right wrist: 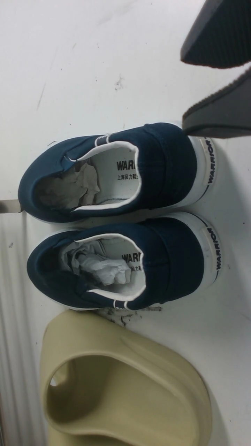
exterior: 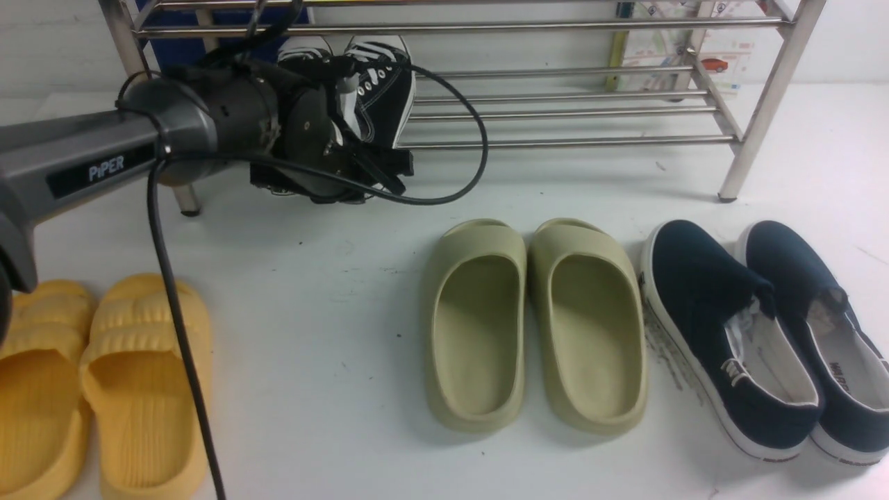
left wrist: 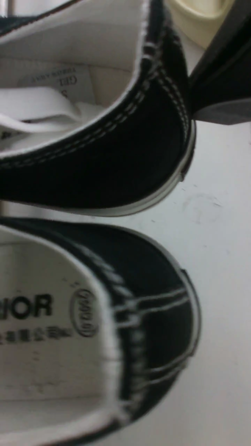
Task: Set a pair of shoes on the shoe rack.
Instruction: Use the left arm to put a shoe into the shoe rack
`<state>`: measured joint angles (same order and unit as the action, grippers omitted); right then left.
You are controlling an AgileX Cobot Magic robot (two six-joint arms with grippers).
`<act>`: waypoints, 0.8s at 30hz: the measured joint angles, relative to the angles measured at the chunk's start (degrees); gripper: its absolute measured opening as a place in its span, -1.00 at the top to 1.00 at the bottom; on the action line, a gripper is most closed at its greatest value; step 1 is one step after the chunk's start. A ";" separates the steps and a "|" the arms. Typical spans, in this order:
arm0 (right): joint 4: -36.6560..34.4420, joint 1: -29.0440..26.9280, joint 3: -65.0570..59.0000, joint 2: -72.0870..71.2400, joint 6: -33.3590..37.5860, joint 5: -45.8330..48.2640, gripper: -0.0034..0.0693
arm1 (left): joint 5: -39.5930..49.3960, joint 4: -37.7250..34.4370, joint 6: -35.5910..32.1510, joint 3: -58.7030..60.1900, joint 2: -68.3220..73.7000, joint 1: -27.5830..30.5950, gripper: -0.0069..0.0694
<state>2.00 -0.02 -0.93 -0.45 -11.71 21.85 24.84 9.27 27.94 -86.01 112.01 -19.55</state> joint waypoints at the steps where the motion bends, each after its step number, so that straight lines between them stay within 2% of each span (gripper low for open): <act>1: 0.00 0.00 0.00 0.00 0.00 0.00 0.24 | -0.29 0.00 0.01 0.00 0.00 0.00 0.85; 7: 0.00 0.00 0.00 0.00 0.00 0.00 0.24 | -5.16 -0.08 2.93 -0.05 0.14 0.05 0.85; 15: 0.00 0.00 0.00 0.00 0.00 0.00 0.24 | -6.04 0.93 3.56 -0.18 0.79 0.07 0.85; 18: 0.00 0.00 0.00 0.00 0.00 0.00 0.24 | -5.10 1.18 3.64 -0.23 0.79 0.11 0.79; 24: 0.00 0.00 0.00 0.00 0.00 0.00 0.24 | 1.92 1.38 3.70 -0.23 -0.43 0.33 0.10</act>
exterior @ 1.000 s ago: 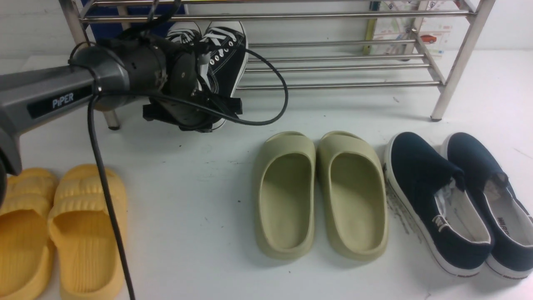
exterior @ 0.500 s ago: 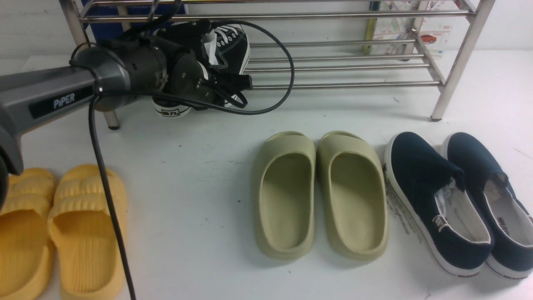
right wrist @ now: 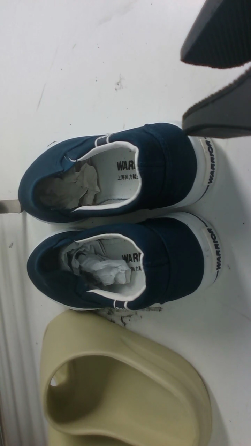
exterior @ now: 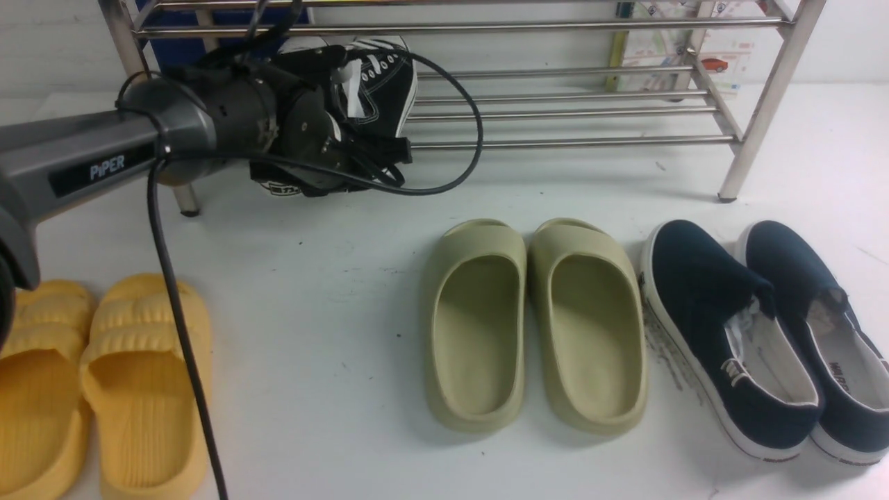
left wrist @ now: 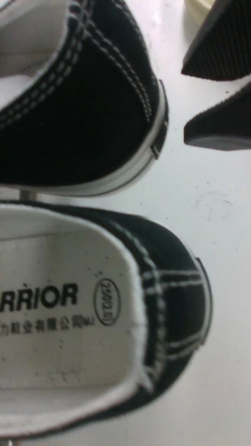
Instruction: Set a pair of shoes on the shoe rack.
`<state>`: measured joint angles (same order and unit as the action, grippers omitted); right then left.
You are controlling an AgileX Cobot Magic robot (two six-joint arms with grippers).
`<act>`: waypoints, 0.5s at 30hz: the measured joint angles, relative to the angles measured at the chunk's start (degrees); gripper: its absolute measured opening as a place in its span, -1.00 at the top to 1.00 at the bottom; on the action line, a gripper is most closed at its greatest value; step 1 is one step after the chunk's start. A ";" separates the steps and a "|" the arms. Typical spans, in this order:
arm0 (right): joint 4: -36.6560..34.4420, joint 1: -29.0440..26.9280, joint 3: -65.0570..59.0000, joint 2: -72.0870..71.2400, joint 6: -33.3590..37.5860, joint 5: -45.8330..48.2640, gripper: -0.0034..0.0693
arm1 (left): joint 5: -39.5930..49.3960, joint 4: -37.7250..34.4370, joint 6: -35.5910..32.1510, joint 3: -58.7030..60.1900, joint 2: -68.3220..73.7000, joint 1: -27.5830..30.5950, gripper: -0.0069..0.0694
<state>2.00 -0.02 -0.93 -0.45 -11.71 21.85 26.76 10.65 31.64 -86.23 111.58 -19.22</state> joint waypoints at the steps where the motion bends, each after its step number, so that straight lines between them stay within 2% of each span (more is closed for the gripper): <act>1: 0.00 0.00 0.00 0.00 0.00 0.00 0.24 | 1.06 0.00 0.02 0.00 -0.91 0.00 0.00; 4: 0.00 0.00 0.00 0.00 0.00 0.00 0.24 | 5.81 -0.12 0.02 0.00 -5.66 0.02 -0.27; 8: 0.00 0.00 0.00 0.00 0.00 0.00 0.24 | 14.11 -0.26 0.02 0.00 -14.80 0.02 -0.34; 11: 0.00 0.00 0.00 0.00 0.00 0.00 0.24 | 22.35 -0.26 -0.03 0.00 -25.05 0.02 -0.21; 13: 0.00 0.00 0.00 0.00 0.00 0.00 0.24 | 27.68 -0.26 -0.33 0.00 -31.59 0.02 -0.06; 15: 0.00 0.00 0.00 0.00 0.00 0.00 0.24 | 32.53 -0.63 -0.47 0.21 -39.83 0.02 0.17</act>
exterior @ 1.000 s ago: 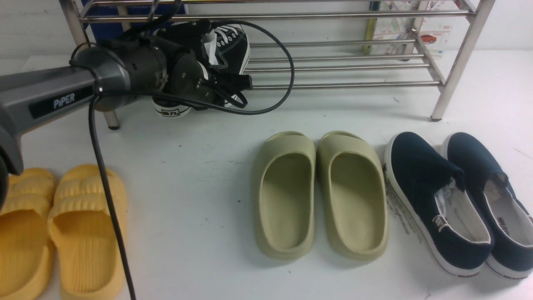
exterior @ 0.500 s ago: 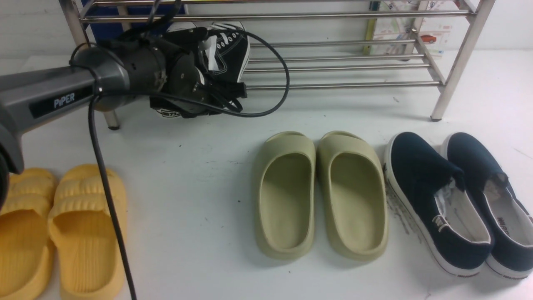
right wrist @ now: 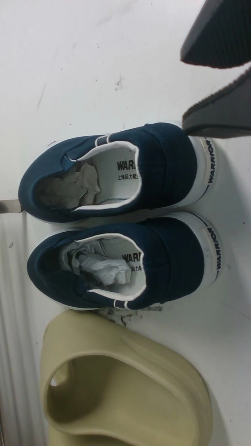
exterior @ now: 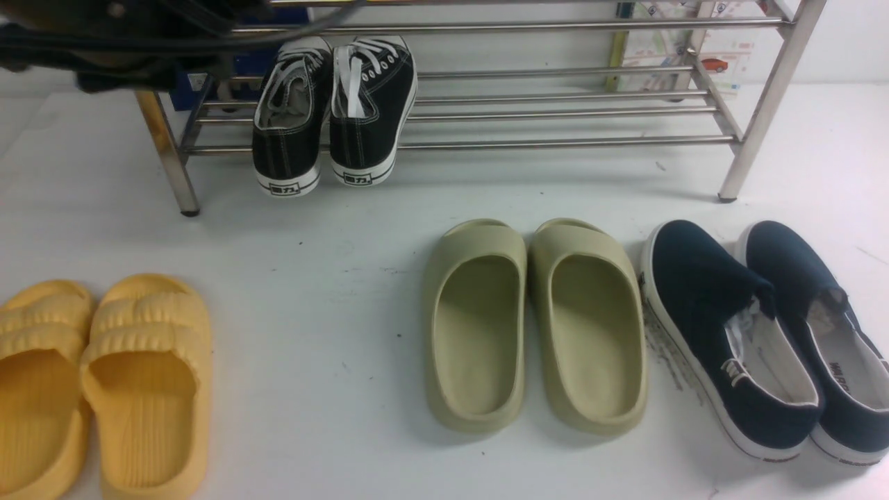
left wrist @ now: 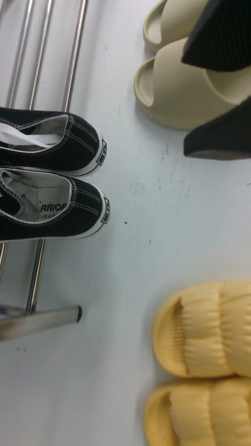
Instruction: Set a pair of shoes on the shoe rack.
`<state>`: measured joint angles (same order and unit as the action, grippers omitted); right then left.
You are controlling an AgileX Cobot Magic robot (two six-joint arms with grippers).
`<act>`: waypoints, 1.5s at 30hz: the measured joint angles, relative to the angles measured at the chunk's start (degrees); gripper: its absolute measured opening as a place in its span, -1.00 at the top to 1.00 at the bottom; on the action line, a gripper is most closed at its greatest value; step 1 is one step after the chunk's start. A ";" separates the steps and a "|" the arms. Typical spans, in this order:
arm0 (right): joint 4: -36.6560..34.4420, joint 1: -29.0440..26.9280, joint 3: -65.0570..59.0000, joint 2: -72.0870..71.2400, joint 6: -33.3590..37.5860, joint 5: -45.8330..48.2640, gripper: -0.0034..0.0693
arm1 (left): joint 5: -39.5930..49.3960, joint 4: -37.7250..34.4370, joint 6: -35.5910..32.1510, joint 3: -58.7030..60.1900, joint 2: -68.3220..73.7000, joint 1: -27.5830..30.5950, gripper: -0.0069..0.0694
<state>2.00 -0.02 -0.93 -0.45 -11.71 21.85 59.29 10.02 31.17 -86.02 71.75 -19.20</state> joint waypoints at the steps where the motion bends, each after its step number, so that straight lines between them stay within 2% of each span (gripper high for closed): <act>1: 0.00 0.00 0.00 0.00 0.00 0.00 0.24 | 0.74 -0.01 0.00 0.21 -0.79 0.00 0.19; 2: 0.00 0.00 0.00 0.00 0.00 0.00 0.24 | 3.36 -0.82 -0.08 1.65 -7.16 0.00 0.37; 3: 0.00 0.00 0.00 0.00 0.00 0.00 0.24 | 3.66 -1.08 -0.08 1.92 -7.99 0.00 0.39; 5: 0.00 0.00 0.00 0.00 0.00 0.00 0.24 | 5.76 -3.40 0.02 7.12 -19.29 0.00 0.66; 7: 0.00 0.00 0.00 0.00 0.00 0.00 0.24 | 5.68 -4.79 0.28 13.15 -28.51 0.00 0.83; 13: 0.00 0.00 0.00 0.00 0.00 0.00 0.24 | 3.57 -7.22 1.11 32.58 -49.06 0.00 0.85; 17: 0.00 0.00 0.00 0.00 0.00 0.00 0.24 | 0.72 -10.36 0.10 41.39 -50.61 0.00 0.85; 21: 0.00 0.00 0.00 0.00 0.00 0.00 0.24 | -0.52 -13.06 -0.79 43.72 -50.53 0.00 0.85; 30: 0.00 0.00 0.00 0.00 0.00 0.00 0.24 | -2.00 -13.62 -0.98 44.26 -50.53 0.00 0.85; 35: 0.00 0.00 0.00 0.00 0.00 0.00 0.24 | -10.61 -9.24 -1.49 46.71 -50.53 0.00 0.85; 38: 0.00 0.00 0.00 0.00 0.00 0.00 0.24 | -21.72 -6.71 -5.19 54.24 -52.67 1.19 0.85; 40: 0.00 0.00 0.00 0.00 0.00 0.00 0.24 | -29.09 -6.24 -8.63 61.25 -56.59 3.79 0.85; 41: 0.00 0.00 0.00 0.00 0.00 0.00 0.24 | -29.78 -6.14 -8.63 62.00 -56.59 4.11 0.85; 42: 0.00 0.00 0.00 0.00 0.00 0.00 0.24 | -35.11 -5.96 -11.48 68.03 -60.50 6.71 0.85; 45: 0.00 0.00 0.00 0.00 0.00 0.00 0.24 | -41.45 -6.23 -15.03 79.44 -67.43 11.52 0.85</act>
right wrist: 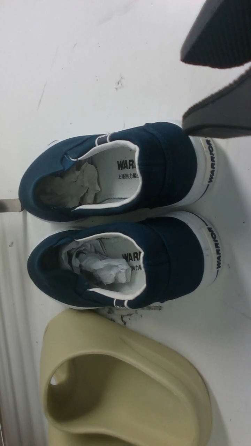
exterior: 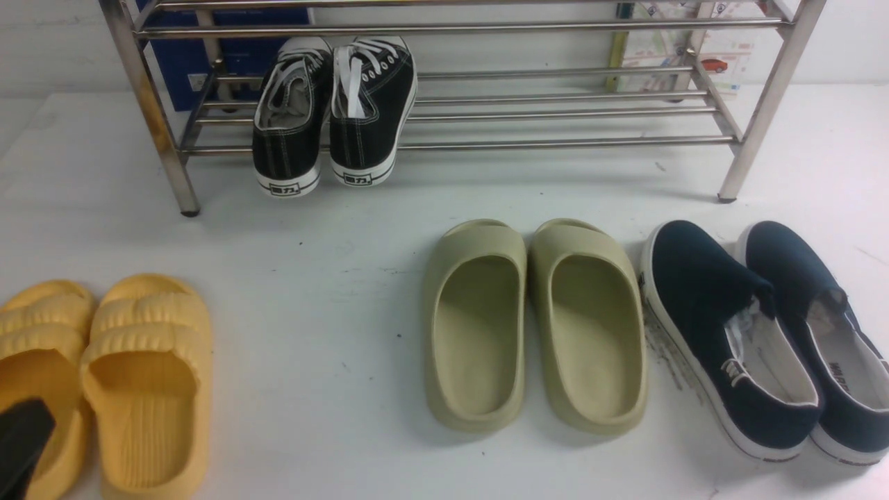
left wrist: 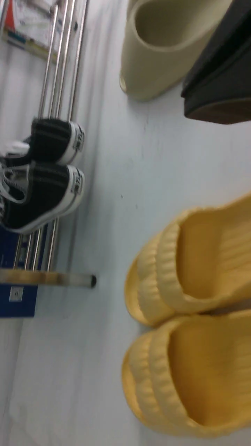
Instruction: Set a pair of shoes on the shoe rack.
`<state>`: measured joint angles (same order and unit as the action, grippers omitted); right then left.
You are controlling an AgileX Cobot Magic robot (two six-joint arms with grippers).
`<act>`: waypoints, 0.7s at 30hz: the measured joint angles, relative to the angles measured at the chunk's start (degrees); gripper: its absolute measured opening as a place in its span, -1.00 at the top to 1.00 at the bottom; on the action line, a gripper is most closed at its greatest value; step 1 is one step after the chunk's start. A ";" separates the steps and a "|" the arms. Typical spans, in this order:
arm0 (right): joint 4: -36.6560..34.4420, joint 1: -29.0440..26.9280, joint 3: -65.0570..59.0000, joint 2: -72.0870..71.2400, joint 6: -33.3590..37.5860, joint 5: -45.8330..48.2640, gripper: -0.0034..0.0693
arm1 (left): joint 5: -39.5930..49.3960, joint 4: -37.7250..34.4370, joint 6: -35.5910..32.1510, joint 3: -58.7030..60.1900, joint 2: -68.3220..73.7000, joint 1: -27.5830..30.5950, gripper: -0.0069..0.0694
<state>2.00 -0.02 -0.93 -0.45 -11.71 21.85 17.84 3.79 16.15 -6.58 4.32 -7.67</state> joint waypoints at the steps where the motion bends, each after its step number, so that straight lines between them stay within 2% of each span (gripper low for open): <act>1: 0.00 0.00 0.00 0.00 0.00 0.00 0.24 | -0.74 -0.22 -0.36 3.43 -2.12 1.31 0.85; 6: 0.00 0.00 0.00 0.00 0.00 0.00 0.24 | 5.87 -0.76 -0.79 8.18 -4.85 3.84 0.85; 21: 0.00 0.00 0.00 0.00 0.00 0.00 0.24 | 6.43 -0.77 -1.01 8.18 -4.91 3.84 0.85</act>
<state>2.00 -0.02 -0.93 -0.45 -11.71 21.85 24.27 3.01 15.14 1.61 -0.59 -3.84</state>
